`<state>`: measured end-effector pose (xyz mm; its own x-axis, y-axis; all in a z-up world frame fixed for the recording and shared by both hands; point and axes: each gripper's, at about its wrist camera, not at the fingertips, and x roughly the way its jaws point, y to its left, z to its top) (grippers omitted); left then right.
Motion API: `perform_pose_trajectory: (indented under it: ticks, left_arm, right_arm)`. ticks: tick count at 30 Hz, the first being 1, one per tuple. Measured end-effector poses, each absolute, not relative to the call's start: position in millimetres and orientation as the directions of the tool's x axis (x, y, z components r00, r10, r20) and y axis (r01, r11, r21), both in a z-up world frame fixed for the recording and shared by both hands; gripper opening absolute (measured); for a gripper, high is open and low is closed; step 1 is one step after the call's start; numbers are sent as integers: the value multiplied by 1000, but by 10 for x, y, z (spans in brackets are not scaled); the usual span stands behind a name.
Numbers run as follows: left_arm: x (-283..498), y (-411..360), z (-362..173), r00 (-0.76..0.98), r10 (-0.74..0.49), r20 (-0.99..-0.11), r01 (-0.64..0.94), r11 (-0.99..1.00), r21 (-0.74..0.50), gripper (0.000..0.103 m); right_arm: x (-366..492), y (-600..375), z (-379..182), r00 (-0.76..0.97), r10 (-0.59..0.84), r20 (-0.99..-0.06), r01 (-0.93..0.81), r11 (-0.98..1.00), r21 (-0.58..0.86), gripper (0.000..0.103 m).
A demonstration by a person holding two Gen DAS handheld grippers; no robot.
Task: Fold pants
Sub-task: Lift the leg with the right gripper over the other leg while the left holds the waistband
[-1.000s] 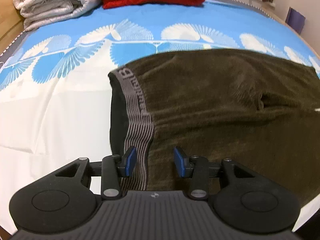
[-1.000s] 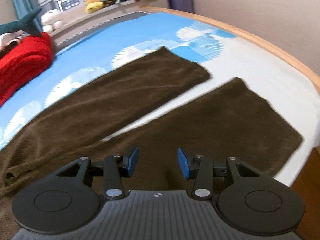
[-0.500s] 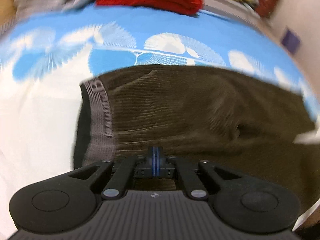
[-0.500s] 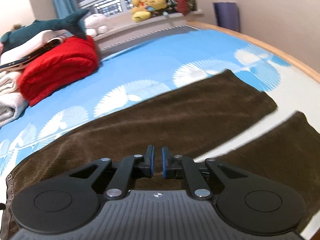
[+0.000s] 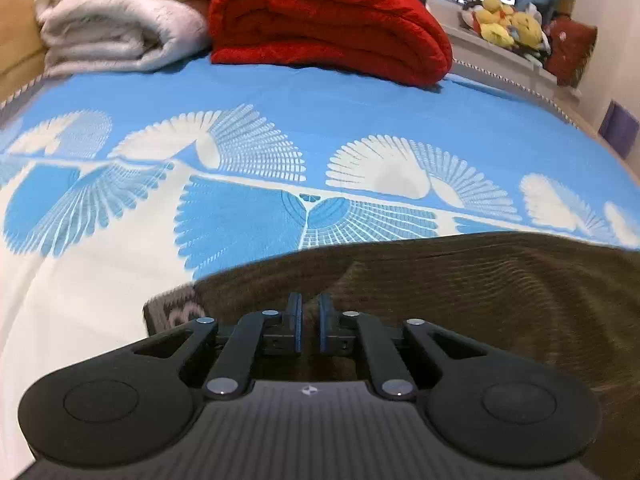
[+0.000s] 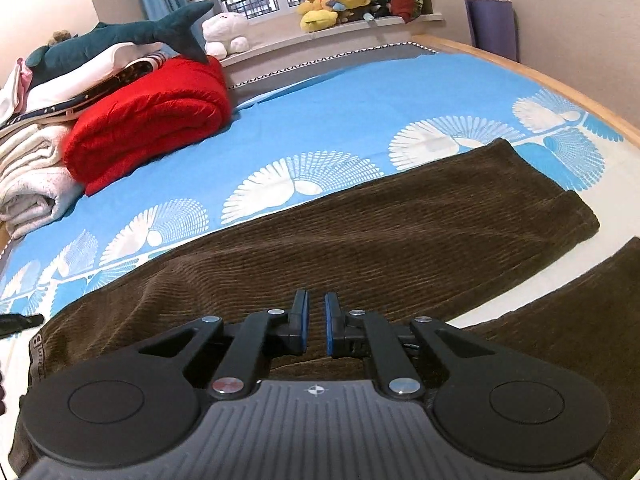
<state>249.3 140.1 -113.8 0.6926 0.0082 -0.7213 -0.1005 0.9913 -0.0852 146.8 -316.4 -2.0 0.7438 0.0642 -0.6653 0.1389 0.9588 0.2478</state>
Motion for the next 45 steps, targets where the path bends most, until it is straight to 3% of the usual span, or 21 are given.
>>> perform_pose_trajectory:
  ticks: [1,2,5,13,16,17,20,23,29,36,39,43,44,45]
  left_arm:
    - [2539,1402,-1169,706,15,-708,-99,992,-77,24]
    - [2575,1409,-1189,714,25,-700,-103,992,-70,37]
    - [2750,1476,-1258,723,47,-689,-121,991,-61,56]
    - [3067,1475,-1550,671,43,-741,-54,998,10,67]
    - [3168,1529,-1625,629,10,-777,-30,999,-11,67]
    - [3189,1537,-1626,625,0,-781,-14,1000,-11,61]
    - [3167,1475,-1575,623,-33,-781,46,999,-5,20]
    - [3095,1370,-1489,635,-7,-772,74,996,52,11]
    - [2683,1300,-1015,686,-53,-726,80,997,2,9]
    - [1333,985,-415,697,-180,-695,284,958,37,8]
    - [689,1010,-385,651,-248,-717,306,951,-51,7]
    - [416,1272,-492,608,-294,-737,145,954,-262,9]
    - [410,1356,-502,605,-317,-730,109,942,-319,13]
    - [416,1464,-537,591,-359,-722,72,915,-396,30]
  right_arm:
    - [1475,-3175,-10,747,60,-662,135,961,239,9]
    - [1482,-3184,-9,750,57,-659,133,963,234,9]
    - [1542,-3205,-39,741,53,-669,140,963,232,9]
    - [1612,-3152,-94,722,62,-689,133,965,226,9]
    - [1596,-3154,-95,719,56,-692,139,965,223,9]
    - [1599,-3154,-95,717,54,-695,139,966,219,9]
    - [1572,-3161,-77,713,43,-700,141,969,203,9]
    - [1547,-3197,-42,713,29,-700,159,966,202,9]
    - [1460,-3269,30,711,7,-703,219,948,231,9]
    - [1319,-3378,-79,680,72,-730,289,888,357,9]
    - [1220,-3383,-151,683,75,-727,304,875,376,9]
    - [1124,-3455,-234,672,104,-733,338,837,429,11]
    - [1107,-3467,-243,671,101,-735,341,838,427,11]
    - [1092,-3479,-250,670,99,-736,344,837,426,11]
